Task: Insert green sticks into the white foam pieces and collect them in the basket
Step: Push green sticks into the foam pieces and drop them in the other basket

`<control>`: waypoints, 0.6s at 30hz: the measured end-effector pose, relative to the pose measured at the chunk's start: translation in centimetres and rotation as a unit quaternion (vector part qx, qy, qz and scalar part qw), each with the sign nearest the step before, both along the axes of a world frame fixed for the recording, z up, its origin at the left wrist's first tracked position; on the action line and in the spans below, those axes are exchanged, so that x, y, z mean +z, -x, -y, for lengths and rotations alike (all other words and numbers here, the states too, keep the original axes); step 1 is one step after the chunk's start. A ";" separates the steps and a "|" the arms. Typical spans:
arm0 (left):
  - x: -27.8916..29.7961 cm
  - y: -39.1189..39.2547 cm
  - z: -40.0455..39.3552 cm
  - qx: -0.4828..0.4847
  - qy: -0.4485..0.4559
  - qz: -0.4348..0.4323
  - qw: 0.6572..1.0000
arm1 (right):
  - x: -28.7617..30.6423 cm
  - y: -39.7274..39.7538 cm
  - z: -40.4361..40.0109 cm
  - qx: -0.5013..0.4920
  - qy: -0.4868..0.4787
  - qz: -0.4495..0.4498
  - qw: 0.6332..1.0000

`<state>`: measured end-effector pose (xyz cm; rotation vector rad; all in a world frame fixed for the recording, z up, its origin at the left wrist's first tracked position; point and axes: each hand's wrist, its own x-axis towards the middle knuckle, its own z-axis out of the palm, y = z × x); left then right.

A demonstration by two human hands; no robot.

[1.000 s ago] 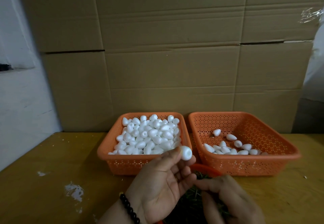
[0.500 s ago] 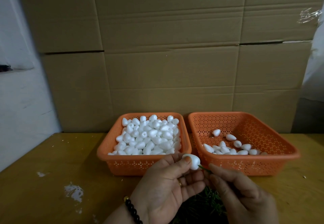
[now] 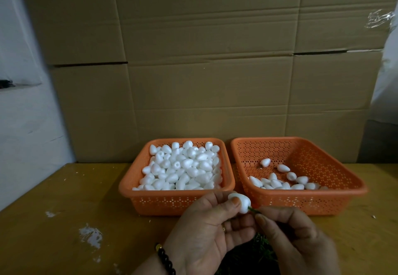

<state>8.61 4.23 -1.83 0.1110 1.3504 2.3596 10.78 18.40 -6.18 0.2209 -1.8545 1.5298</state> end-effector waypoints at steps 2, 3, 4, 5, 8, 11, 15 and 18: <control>-0.1 0.0 -0.1 0.000 0.006 -0.003 1.000 | 0.1 -0.1 0.1 0.000 0.000 -0.002 1.000; -0.1 0.0 -0.1 0.000 0.009 -0.004 1.000 | 0.2 -0.1 0.1 -0.002 -0.001 -0.004 1.000; -0.1 0.0 -0.2 -0.001 0.012 -0.003 1.000 | 0.3 -0.1 0.1 -0.005 -0.005 -0.008 1.000; -0.1 0.0 -0.2 -0.001 0.015 -0.002 1.000 | 0.3 -0.1 0.1 -0.008 -0.012 -0.012 1.000; -0.2 -0.1 -0.3 0.002 0.019 -0.003 1.000 | 0.1 0.1 0.1 -0.005 -0.006 -0.022 1.000; -0.3 -0.1 -0.3 0.004 0.023 -0.003 1.000 | -0.4 0.2 0.0 -0.005 -0.008 -0.021 1.000; -0.4 0.0 -0.3 0.006 0.026 -0.002 1.000 | -0.6 0.2 -0.1 -0.008 -0.011 -0.020 1.000; -0.4 -0.1 -0.3 0.006 0.025 0.001 1.000 | -0.3 0.2 0.0 -0.011 -0.012 -0.019 1.000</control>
